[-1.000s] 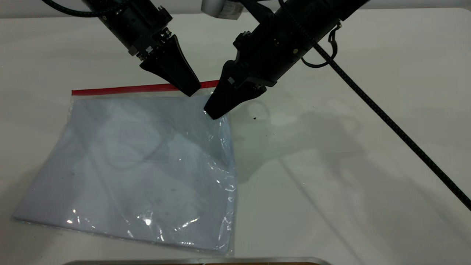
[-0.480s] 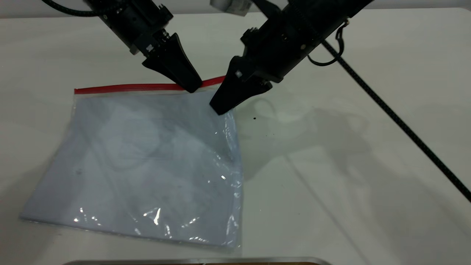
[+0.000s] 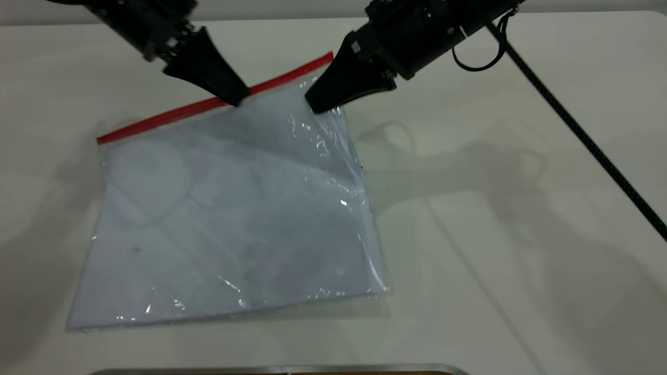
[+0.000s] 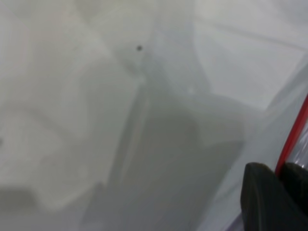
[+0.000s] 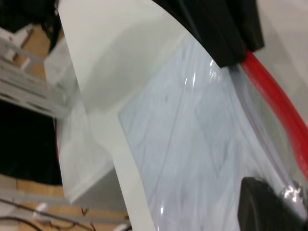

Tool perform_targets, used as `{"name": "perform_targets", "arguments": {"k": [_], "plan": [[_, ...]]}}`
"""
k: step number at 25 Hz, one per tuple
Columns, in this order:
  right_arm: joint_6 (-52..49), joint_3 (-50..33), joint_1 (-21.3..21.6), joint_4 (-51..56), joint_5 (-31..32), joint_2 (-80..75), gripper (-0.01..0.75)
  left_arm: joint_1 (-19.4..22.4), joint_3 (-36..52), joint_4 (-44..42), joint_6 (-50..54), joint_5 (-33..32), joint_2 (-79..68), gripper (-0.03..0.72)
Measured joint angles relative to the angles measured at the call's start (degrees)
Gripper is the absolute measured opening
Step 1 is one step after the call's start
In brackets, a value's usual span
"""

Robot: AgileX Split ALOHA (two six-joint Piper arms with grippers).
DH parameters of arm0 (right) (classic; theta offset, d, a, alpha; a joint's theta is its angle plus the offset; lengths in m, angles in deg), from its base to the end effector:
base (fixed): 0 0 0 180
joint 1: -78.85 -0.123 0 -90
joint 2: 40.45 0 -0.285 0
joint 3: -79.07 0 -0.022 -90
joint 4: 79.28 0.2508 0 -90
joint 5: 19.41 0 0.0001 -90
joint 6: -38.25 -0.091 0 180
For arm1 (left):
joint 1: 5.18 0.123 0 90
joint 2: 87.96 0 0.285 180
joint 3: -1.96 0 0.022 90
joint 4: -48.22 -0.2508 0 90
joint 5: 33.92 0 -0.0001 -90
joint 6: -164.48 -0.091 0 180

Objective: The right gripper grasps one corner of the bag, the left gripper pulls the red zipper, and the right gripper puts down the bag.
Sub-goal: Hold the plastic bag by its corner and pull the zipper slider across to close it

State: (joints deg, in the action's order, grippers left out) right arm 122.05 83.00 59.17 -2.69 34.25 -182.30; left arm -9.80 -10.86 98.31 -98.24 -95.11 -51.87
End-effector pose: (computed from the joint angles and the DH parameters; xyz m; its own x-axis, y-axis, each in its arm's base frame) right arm 0.3827 0.2127 0.0763 -0.6844 -0.4235 -0.5935 -0.7288 0.3745 0.5732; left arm 0.4268 -0.0959 0.0753 -0.5600 0.6367 -0.5300 0.8263 0.3827 -0.4134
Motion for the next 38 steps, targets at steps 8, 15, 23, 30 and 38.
{"name": "perform_targets", "arguments": {"k": [8,15,23,30,38], "plan": [[3.13,0.00,3.23,6.57,1.41,0.00,0.039,5.67,0.00,-1.14,0.91,0.11,0.00,0.075],[4.39,0.00,6.22,10.30,2.38,0.00,0.039,8.79,-0.02,-11.74,6.88,3.34,0.00,0.078],[5.59,0.00,7.43,11.71,2.38,0.00,0.039,9.13,-0.02,-20.82,12.17,6.56,0.00,0.080],[5.63,0.00,7.67,11.76,2.26,0.00,0.039,9.13,-0.02,-21.08,12.78,6.80,0.00,0.089],[5.63,0.00,7.84,11.02,-0.29,0.00,0.041,9.59,-0.22,-13.82,13.52,8.01,2.17,0.194]]}}
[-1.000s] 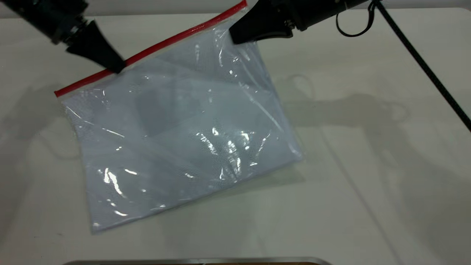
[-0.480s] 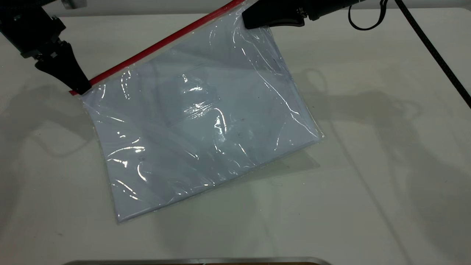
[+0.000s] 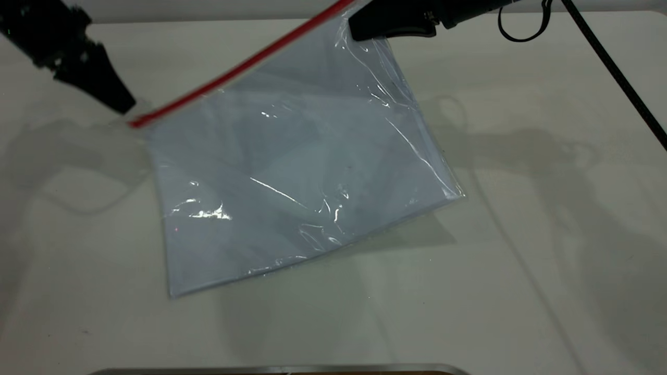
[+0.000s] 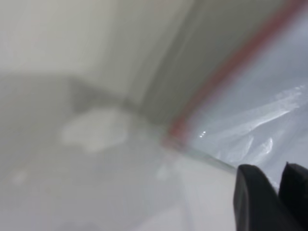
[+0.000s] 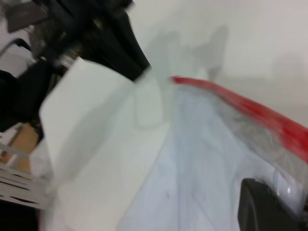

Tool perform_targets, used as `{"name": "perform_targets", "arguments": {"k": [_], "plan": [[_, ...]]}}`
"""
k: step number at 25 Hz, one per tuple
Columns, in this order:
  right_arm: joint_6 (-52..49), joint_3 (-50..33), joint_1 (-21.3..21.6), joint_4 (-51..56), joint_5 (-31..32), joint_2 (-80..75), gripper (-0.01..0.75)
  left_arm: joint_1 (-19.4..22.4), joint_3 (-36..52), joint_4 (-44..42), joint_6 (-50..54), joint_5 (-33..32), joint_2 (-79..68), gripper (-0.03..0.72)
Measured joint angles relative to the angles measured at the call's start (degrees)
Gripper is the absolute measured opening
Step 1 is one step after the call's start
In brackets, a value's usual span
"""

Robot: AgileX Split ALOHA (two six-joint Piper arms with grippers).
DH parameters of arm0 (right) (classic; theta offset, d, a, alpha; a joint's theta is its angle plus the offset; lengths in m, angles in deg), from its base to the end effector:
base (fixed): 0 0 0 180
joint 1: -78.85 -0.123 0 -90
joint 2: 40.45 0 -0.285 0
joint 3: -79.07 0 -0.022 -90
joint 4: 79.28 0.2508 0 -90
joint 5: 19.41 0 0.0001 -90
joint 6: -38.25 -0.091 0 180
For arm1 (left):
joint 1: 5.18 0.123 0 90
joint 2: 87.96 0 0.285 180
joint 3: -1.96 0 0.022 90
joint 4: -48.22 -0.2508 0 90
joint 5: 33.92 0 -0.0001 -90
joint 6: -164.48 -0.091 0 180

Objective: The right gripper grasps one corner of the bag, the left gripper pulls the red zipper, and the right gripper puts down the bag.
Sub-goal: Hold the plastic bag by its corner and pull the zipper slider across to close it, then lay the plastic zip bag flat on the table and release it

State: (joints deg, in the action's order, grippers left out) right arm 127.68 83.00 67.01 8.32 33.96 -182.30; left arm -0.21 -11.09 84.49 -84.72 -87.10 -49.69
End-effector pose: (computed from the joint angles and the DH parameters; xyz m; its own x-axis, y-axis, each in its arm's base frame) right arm 0.4182 0.1623 0.0854 -0.7238 -0.1885 -0.6638 -0.6597 0.4712 0.5855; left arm 0.4412 -0.0049 0.0800 -0.7266 0.5670 -0.3880 0.6789 0.6791 -0.2791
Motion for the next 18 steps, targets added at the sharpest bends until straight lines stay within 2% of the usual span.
{"name": "perform_targets", "arguments": {"k": [5,8,11,14,16,18], "plan": [[0.00,-0.06,0.00,-0.22,-3.44,-0.06,0.049,0.00,-0.89,8.99,0.00,-0.36,5.31,0.355],[-0.27,-0.06,-0.05,-0.11,-9.14,-0.74,0.080,0.00,-1.31,17.78,0.00,-2.42,10.37,0.404],[-3.07,-0.06,-0.05,-3.28,-17.49,-1.23,0.175,0.00,-1.48,26.54,-0.80,-6.26,15.99,0.413],[-10.76,-0.01,0.02,-13.65,-25.38,-1.23,0.334,0.00,-1.51,32.82,-2.08,-11.08,21.60,0.415],[-20.54,-0.01,0.24,-23.60,-27.83,-1.23,0.420,0.00,-1.51,35.09,-2.24,-13.52,25.50,0.415],[-30.95,-0.01,0.58,-32.04,-27.03,-0.55,0.468,0.00,-1.51,36.24,-2.15,-13.73,28.87,0.415]]}}
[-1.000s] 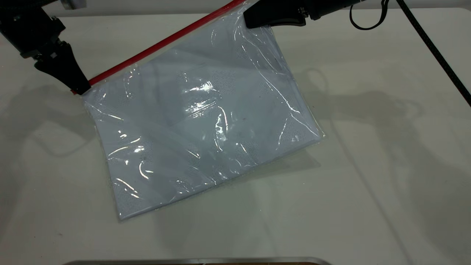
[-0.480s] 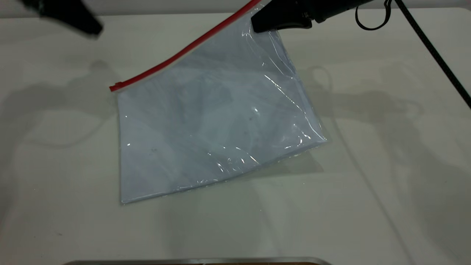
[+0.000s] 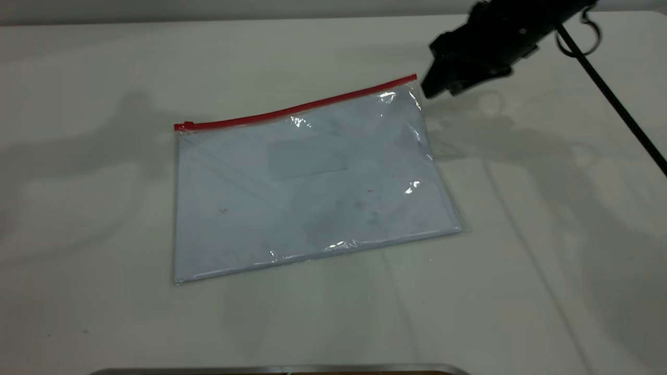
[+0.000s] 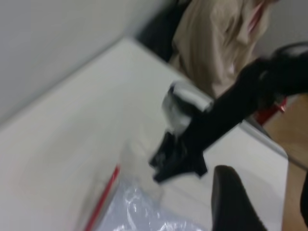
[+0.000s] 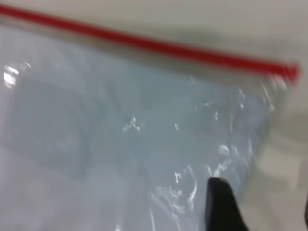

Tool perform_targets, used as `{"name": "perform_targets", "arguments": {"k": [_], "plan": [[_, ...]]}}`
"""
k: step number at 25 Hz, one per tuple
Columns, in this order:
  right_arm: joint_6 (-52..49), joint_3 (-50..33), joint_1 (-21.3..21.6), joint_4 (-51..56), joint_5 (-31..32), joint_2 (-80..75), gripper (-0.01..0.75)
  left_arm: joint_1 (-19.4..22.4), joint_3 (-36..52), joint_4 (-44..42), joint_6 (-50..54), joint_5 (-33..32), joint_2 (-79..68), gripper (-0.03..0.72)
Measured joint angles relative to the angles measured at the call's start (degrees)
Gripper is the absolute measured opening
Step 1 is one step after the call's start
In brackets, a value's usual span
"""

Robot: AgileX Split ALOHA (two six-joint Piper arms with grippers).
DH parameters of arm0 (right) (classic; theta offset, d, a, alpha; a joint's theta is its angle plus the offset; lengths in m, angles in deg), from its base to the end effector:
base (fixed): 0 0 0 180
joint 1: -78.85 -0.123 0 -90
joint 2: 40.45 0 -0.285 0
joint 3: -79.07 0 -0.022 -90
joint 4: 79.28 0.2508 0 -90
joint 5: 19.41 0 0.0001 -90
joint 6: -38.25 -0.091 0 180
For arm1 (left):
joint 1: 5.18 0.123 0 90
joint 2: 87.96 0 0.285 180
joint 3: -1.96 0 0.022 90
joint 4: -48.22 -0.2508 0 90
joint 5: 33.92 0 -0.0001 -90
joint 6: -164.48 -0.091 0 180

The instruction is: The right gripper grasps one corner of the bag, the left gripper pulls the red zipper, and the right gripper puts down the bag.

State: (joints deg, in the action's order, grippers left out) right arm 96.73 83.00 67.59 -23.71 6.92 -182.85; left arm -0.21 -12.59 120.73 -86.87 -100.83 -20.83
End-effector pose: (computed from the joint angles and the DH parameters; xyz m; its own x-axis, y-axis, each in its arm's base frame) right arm 0.4304 0.1197 0.0475 -0.8429 -0.2652 -0.4682 -0.4272 0.8589 0.2825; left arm 0.3991 -0.0455 0.3410 -0.4400 0.1275 -0.8889 0.7923 0.5211 -0.3174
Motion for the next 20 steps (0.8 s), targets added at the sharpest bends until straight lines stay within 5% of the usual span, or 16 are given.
{"name": "perform_targets", "arguments": {"k": [5,11,20], "plan": [[-16.43,0.00,0.60,-12.66,13.24,5.18,0.481,0.00,-0.04,0.30,7.64,0.00,6.96,0.415],[-17.35,0.00,0.55,-14.24,30.32,14.17,0.446,0.00,-0.04,-6.83,20.98,0.00,15.20,0.415],[-19.61,0.00,0.60,-14.75,42.22,30.03,0.414,0.00,-0.04,-26.96,41.02,0.00,31.56,0.416]]}}
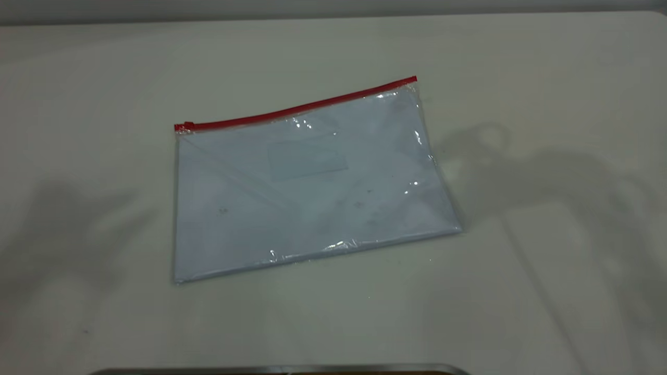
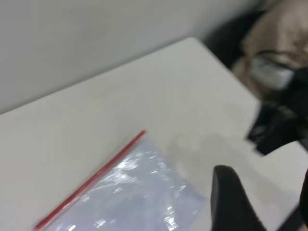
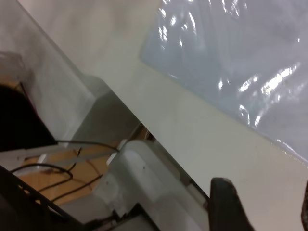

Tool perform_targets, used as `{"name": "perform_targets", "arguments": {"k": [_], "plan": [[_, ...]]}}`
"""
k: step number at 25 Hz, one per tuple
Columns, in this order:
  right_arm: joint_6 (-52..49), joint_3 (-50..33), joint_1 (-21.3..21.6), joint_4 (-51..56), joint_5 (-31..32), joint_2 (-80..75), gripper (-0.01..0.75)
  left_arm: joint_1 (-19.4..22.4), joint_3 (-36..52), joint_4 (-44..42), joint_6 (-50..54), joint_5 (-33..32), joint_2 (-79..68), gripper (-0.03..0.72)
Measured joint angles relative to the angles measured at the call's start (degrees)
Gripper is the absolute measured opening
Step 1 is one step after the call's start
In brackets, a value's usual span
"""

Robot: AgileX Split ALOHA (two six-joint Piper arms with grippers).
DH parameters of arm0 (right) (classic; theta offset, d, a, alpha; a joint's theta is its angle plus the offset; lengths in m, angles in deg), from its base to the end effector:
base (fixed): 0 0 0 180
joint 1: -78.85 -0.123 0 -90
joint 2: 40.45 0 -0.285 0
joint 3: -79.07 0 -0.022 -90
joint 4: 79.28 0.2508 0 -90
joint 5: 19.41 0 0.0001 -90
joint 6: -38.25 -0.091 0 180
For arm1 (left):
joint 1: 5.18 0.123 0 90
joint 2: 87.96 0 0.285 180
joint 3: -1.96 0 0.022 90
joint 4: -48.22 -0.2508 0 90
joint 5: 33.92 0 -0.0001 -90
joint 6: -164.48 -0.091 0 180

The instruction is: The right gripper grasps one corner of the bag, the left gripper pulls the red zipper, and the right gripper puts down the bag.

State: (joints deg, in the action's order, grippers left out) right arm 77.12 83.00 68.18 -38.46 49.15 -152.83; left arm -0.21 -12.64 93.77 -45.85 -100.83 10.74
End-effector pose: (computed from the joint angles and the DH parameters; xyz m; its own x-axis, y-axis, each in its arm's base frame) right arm 0.3480 0.1219 0.2567 -0.8166 -0.4478 -0.3641 -0.5771 0.6434 0.5030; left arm 0.2387 -0.0393 0.4843 -0.5007 0.0689 -0.8629 0.5486 0.7963 -0.2548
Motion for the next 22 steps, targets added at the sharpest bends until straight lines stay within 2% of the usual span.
{"name": "perform_targets", "arguments": {"k": [5,10,18,22], "plan": [[-5.89,-0.26,0.00,-5.57,0.79,9.49,0.413,0.00,2.09,-10.03,8.77,0.00,10.34,0.416],[-15.94,-5.92,0.00,-16.41,1.13,20.91,0.413,0.00,11.46,-17.13,13.84,0.00,21.58,0.416],[-19.20,-26.19,0.00,-21.27,1.63,42.61,0.413,0.00,35.20,-33.01,21.52,0.00,40.54,0.416],[-19.78,-36.38,0.00,-22.80,-1.78,52.53,0.413,0.00,46.21,-37.39,22.59,0.00,48.79,0.416]]}}
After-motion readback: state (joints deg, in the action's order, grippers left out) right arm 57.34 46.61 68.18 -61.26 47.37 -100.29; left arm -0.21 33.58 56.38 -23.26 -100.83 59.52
